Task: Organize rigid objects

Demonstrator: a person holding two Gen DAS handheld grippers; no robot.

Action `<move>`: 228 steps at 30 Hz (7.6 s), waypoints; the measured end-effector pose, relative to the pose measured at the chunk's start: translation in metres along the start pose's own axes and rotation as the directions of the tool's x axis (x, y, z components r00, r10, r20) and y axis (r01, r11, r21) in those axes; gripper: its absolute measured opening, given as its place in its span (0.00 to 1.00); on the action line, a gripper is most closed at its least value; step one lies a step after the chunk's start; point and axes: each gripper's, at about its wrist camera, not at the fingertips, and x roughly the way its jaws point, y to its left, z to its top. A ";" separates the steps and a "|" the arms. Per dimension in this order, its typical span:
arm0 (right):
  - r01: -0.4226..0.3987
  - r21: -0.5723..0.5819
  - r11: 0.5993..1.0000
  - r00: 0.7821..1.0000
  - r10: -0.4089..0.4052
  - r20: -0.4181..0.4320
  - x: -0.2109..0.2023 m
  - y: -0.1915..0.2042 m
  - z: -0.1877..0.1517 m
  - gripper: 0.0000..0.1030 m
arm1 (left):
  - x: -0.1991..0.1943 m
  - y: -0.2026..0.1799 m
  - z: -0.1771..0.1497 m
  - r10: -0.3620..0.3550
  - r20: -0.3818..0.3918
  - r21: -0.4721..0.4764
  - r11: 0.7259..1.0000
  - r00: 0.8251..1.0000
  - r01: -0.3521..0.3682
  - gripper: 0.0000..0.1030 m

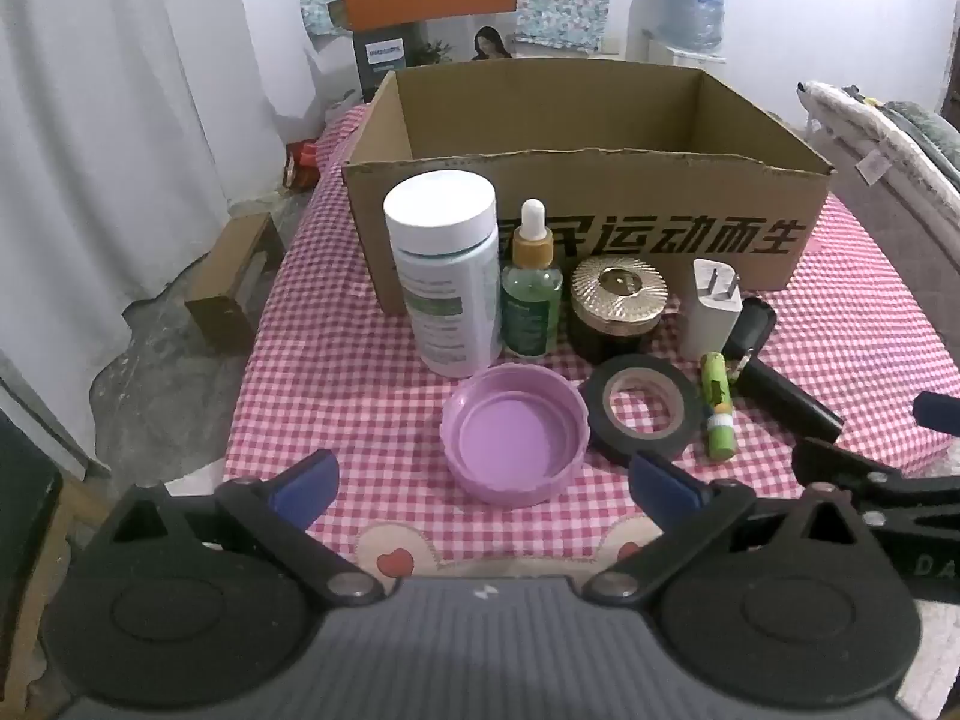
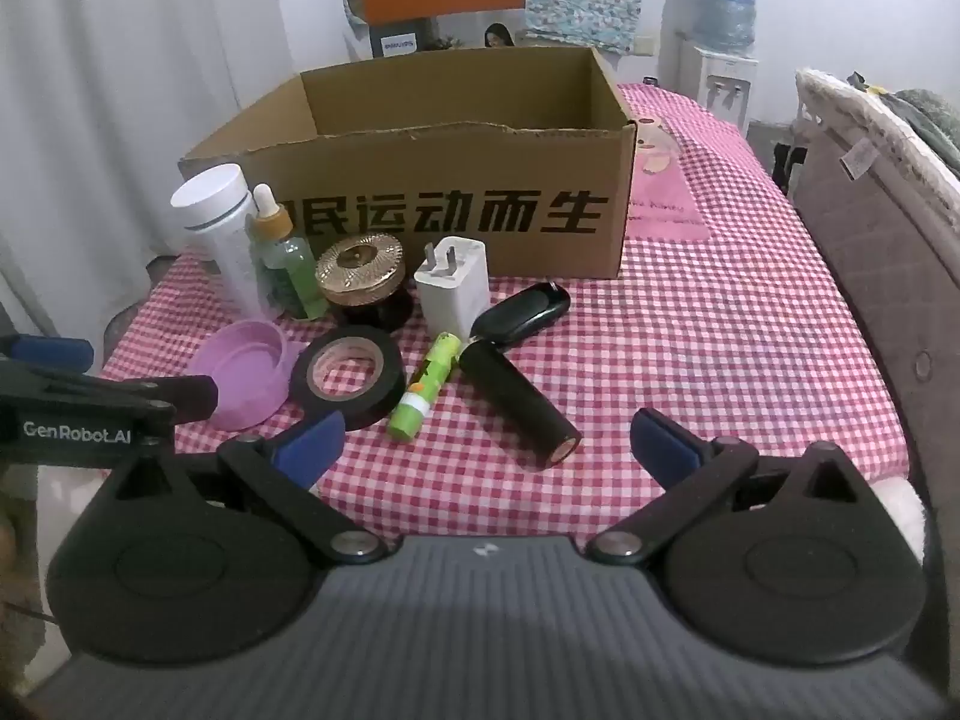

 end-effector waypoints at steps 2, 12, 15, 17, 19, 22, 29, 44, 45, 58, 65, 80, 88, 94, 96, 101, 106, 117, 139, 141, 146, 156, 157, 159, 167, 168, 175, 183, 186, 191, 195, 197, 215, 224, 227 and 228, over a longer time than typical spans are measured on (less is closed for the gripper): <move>0.001 0.002 1.000 1.000 -0.001 0.006 0.000 0.000 0.001 0.99 | 0.000 0.000 0.000 -0.005 0.002 -0.002 1.000 1.000 0.005 1.00; 0.001 -0.014 1.000 1.000 0.000 0.027 -0.006 -0.001 0.007 0.99 | 0.009 0.006 0.000 -0.016 -0.012 -0.010 1.000 1.000 0.015 1.00; 0.001 -0.015 1.000 1.000 0.000 0.020 -0.004 -0.002 0.010 0.99 | 0.005 0.005 -0.002 -0.005 -0.009 -0.024 1.000 1.000 0.004 1.00; 0.004 -0.015 1.000 1.000 -0.003 0.018 -0.004 -0.001 0.009 0.99 | 0.005 0.005 -0.002 -0.002 -0.007 -0.024 1.000 1.000 0.002 1.00; 0.003 -0.016 1.000 1.000 -0.003 0.016 -0.004 0.000 0.010 0.99 | 0.005 0.005 -0.002 -0.001 -0.007 -0.024 1.000 1.000 0.001 1.00; 0.001 -0.014 1.000 1.000 -0.001 0.013 -0.003 0.000 0.010 0.99 | 0.004 0.004 -0.001 0.002 -0.009 -0.025 1.000 1.000 -0.002 1.00; -0.006 -0.009 1.000 1.000 0.006 0.011 -0.004 0.001 0.010 0.99 | 0.002 0.005 -0.001 0.008 -0.004 -0.020 1.000 1.000 -0.008 1.00; -0.020 -0.020 1.000 1.000 0.020 0.013 -0.008 0.007 0.009 0.99 | 0.000 0.005 -0.003 0.020 -0.002 -0.024 1.000 1.000 -0.020 1.00; -0.020 -0.020 1.000 1.000 0.021 0.012 -0.008 0.007 0.009 0.99 | 0.000 0.005 -0.003 0.021 -0.002 -0.024 0.999 1.000 -0.021 1.00; -0.032 -0.021 0.999 0.999 0.033 0.016 -0.008 0.009 0.010 0.99 | 0.002 0.006 -0.003 0.035 -0.003 -0.028 0.999 0.999 -0.035 1.00; -0.034 -0.026 0.999 0.999 0.034 0.014 -0.007 0.010 0.010 0.99 | 0.003 0.006 -0.003 0.040 -0.004 -0.027 0.999 0.999 -0.040 1.00; -0.033 -0.029 0.999 0.999 0.034 0.014 -0.006 0.011 0.011 0.99 | 0.006 0.008 -0.003 0.046 -0.009 -0.027 0.999 0.999 -0.046 1.00; -0.034 -0.031 0.999 0.999 0.034 0.009 -0.002 0.013 0.014 0.99 | 0.009 0.009 -0.002 0.046 -0.017 -0.023 0.999 0.999 -0.047 1.00; -0.035 -0.028 0.999 0.999 0.035 0.003 0.002 0.012 0.016 0.99 | 0.013 0.008 0.001 0.046 -0.028 -0.016 0.999 0.999 -0.046 1.00; -0.036 -0.027 0.999 0.999 0.036 -0.001 0.005 0.012 0.017 0.99 | 0.015 0.008 0.002 0.045 -0.033 -0.015 0.999 0.998 -0.045 1.00; -0.041 -0.026 0.999 0.999 0.041 -0.009 0.010 0.012 0.019 0.99 | 0.021 0.008 0.005 0.045 -0.043 -0.009 0.999 0.998 -0.046 1.00; -0.044 -0.019 0.999 0.999 0.044 -0.016 0.016 0.012 0.021 0.99 | 0.026 0.008 0.008 0.048 -0.053 0.000 0.999 0.997 -0.048 1.00; -0.050 0.003 0.999 0.999 0.050 -0.013 0.026 0.009 0.029 0.99 | 0.035 0.008 0.019 0.052 -0.066 0.020 0.999 0.996 -0.051 1.00; -0.086 0.113 0.990 0.996 0.085 0.012 0.011 -0.099 0.037 0.86 | 0.020 -0.065 0.027 -0.387 0.019 0.320 0.876 0.922 0.361 0.96; -0.143 0.115 0.983 0.989 0.146 -0.017 0.019 -0.101 0.041 0.76 | 0.021 -0.077 0.024 -0.428 -0.004 0.337 0.850 0.904 0.404 0.92; -0.258 0.100 0.961 0.953 0.270 -0.135 0.053 -0.090 0.053 0.51 | 0.033 -0.100 0.020 -0.442 -0.077 0.341 0.831 0.894 0.440 0.70; -0.332 0.040 0.942 0.898 0.329 -0.293 0.100 -0.066 0.058 0.22 | 0.041 -0.120 0.013 -0.447 -0.132 0.370 0.806 0.885 0.462 0.64; -0.326 0.049 0.944 0.899 0.326 -0.292 0.100 -0.067 0.057 0.21 | 0.043 -0.122 0.013 -0.448 -0.135 0.374 0.803 0.884 0.464 0.64; -0.319 0.100 0.942 0.898 0.335 -0.286 0.098 -0.074 0.055 0.21 | 0.044 -0.126 0.012 -0.453 -0.141 0.378 0.797 0.880 0.471 0.64; -0.305 0.412 0.858 0.875 0.423 -0.233 0.090 -0.121 0.032 0.20 | 0.050 -0.146 0.014 -0.460 -0.162 0.413 0.772 0.873 0.484 0.64; -0.307 0.430 0.849 0.873 0.431 -0.228 0.090 -0.123 0.030 0.20 | 0.051 -0.148 0.014 -0.452 -0.161 0.417 0.775 0.878 0.475 0.64; -0.308 0.457 0.835 0.870 0.441 -0.220 0.082 -0.131 0.026 0.20 | 0.064 -0.152 0.022 -0.424 -0.173 0.386 0.801 0.889 0.457 0.59; -0.325 0.439 0.838 0.868 0.449 -0.214 0.090 -0.125 0.027 0.21 | 0.066 -0.153 0.021 -0.422 -0.150 0.393 0.804 0.894 0.446 0.50; -0.325 0.432 0.841 0.872 0.443 -0.207 0.091 -0.121 0.026 0.20 | 0.068 -0.149 0.025 -0.425 -0.149 0.369 0.814 0.893 0.449 0.43; -0.333 0.439 0.834 0.875 0.447 -0.185 0.086 -0.118 0.023 0.20 | 0.061 -0.145 0.024 -0.430 -0.133 0.375 0.812 0.893 0.447 0.43; -0.344 0.428 0.836 0.883 0.443 -0.155 0.072 -0.115 0.026 0.20 | 0.047 -0.140 0.025 -0.438 -0.092 0.389 0.811 0.894 0.437 0.43; -0.352 0.410 0.841 0.891 0.436 -0.130 0.059 -0.111 0.031 0.20 | 0.035 -0.138 0.028 -0.442 -0.054 0.404 0.810 0.895 0.425 0.43; -0.606 0.213 0.766 0.786 0.619 0.009 0.049 -0.046 0.193 0.20 | -0.028 -0.063 0.144 -0.252 0.206 0.409 0.900 0.946 0.150 0.49; -0.567 0.386 0.728 0.710 0.669 -0.219 0.183 -0.015 0.255 0.20 | 0.068 -0.032 0.205 -0.167 -0.004 0.349 0.924 0.986 0.158 0.51; -0.537 0.400 0.742 0.701 0.657 -0.277 0.219 -0.007 0.267 0.20 | 0.089 -0.020 0.211 -0.148 -0.045 0.326 0.932 0.988 0.155 0.51; -0.531 0.399 0.748 0.699 0.652 -0.293 0.228 -0.003 0.270 0.20 | 0.096 -0.016 0.214 -0.141 -0.054 0.319 0.936 0.988 0.151 0.52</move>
